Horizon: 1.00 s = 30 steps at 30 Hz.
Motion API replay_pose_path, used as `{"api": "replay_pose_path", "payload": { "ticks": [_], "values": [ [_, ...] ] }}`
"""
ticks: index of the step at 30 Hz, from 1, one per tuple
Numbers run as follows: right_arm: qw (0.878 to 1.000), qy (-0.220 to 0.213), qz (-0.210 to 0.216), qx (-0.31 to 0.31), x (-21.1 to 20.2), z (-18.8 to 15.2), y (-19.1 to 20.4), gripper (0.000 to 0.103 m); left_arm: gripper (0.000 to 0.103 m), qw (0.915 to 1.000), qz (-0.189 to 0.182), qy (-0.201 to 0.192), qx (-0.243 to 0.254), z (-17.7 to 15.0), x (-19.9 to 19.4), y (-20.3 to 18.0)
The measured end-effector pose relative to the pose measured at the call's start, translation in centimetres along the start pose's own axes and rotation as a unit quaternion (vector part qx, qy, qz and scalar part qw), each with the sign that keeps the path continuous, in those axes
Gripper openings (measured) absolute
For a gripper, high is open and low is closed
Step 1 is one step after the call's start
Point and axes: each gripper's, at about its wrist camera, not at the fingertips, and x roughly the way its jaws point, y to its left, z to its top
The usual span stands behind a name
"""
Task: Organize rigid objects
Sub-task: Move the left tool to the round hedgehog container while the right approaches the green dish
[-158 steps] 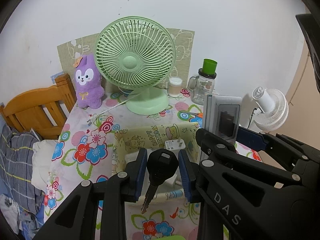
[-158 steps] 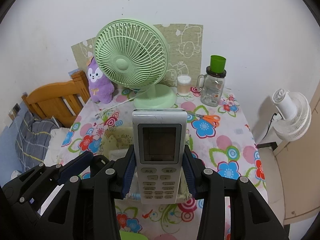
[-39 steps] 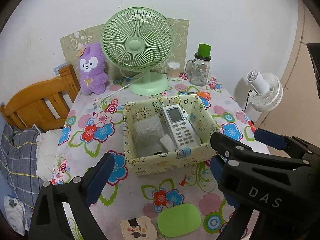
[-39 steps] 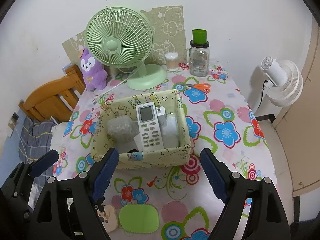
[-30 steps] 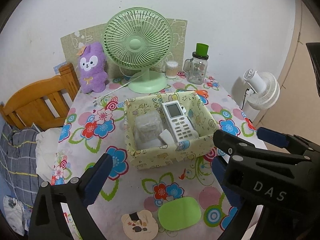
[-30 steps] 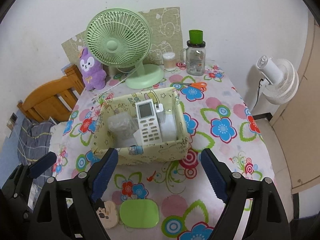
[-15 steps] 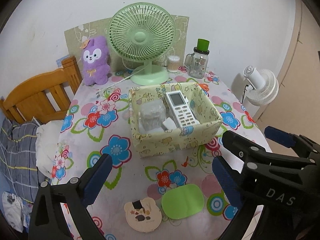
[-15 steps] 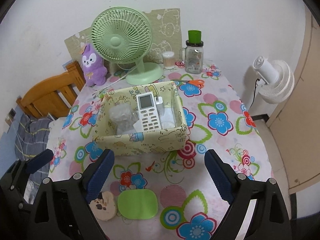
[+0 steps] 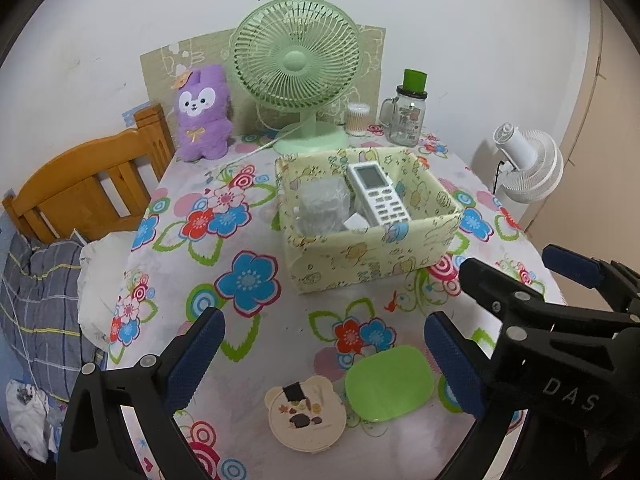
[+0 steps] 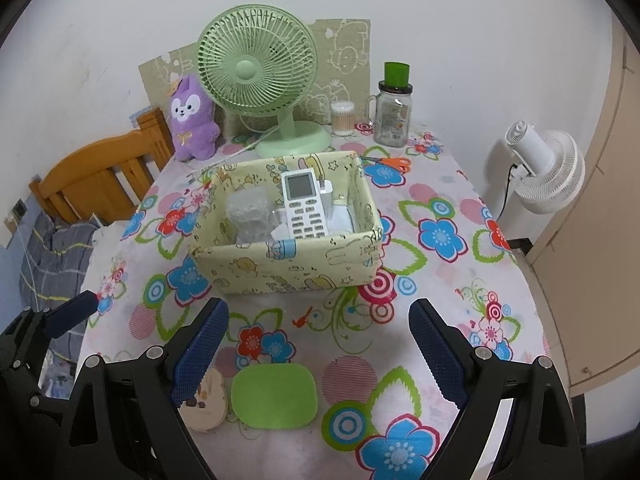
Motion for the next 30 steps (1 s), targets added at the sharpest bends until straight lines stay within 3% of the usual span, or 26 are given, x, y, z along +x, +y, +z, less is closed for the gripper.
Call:
{"api": "replay_pose_path", "payload": {
  "ticks": [11,19,30],
  "values": [
    [0.999,0.039,0.007,0.000,2.5,-2.3,0.5,0.093,0.101,0.9995,0.006,0.017,-0.025,-2.6,1.9,2.1],
    [0.999,0.042,0.009,-0.015,4.0,-3.5,1.4,0.093,0.099,0.9995,0.022,0.016,-0.015,-3.9,3.1,2.7],
    [0.999,0.050,0.005,-0.019,5.9,-5.5,1.7,0.093,0.097,0.9980,-0.009,0.045,-0.043,-6.3,5.3,3.6]
  ]
}}
